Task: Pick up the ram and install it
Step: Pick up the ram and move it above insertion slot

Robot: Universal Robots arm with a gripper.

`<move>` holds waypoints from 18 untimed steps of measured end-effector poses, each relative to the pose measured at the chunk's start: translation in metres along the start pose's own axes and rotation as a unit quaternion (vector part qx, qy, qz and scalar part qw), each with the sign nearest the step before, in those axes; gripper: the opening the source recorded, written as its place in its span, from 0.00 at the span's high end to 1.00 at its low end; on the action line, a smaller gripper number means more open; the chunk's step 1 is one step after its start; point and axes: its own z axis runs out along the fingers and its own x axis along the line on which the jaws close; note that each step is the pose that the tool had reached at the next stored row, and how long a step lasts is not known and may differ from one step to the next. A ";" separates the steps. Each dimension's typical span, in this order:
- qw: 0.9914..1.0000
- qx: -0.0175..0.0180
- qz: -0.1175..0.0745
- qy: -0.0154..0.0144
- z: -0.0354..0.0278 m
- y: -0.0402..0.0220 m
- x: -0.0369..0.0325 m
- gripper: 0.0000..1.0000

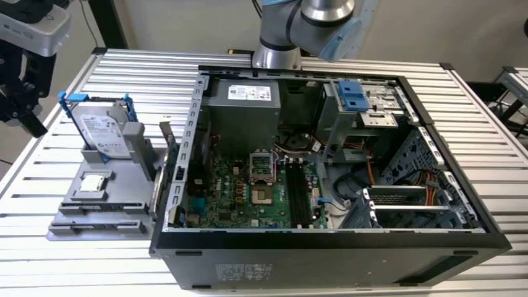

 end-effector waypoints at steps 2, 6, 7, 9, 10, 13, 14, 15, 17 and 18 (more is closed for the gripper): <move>1.000 -0.001 -0.019 0.001 0.0000 0.0000 0.0000 1.00; 0.999 -0.001 -0.054 0.001 0.0001 0.0000 0.0000 1.00; 0.998 -0.002 -0.064 0.002 0.0001 0.0000 0.0000 1.00; 0.997 -0.002 -0.082 0.002 0.0002 0.0000 0.0000 1.00; 0.996 -0.002 -0.091 0.002 0.0001 0.0000 0.0000 1.00; 0.993 -0.001 -0.118 0.002 0.0002 -0.0001 0.0000 1.00; 0.992 -0.002 -0.128 0.003 0.0002 -0.0001 0.0000 1.00; 0.991 -0.002 -0.137 0.003 0.0002 -0.0001 0.0000 1.00; 0.988 -0.003 -0.154 0.003 0.0002 0.0000 0.0000 1.00; 0.987 -0.003 -0.163 0.004 0.0003 0.0000 0.0000 1.00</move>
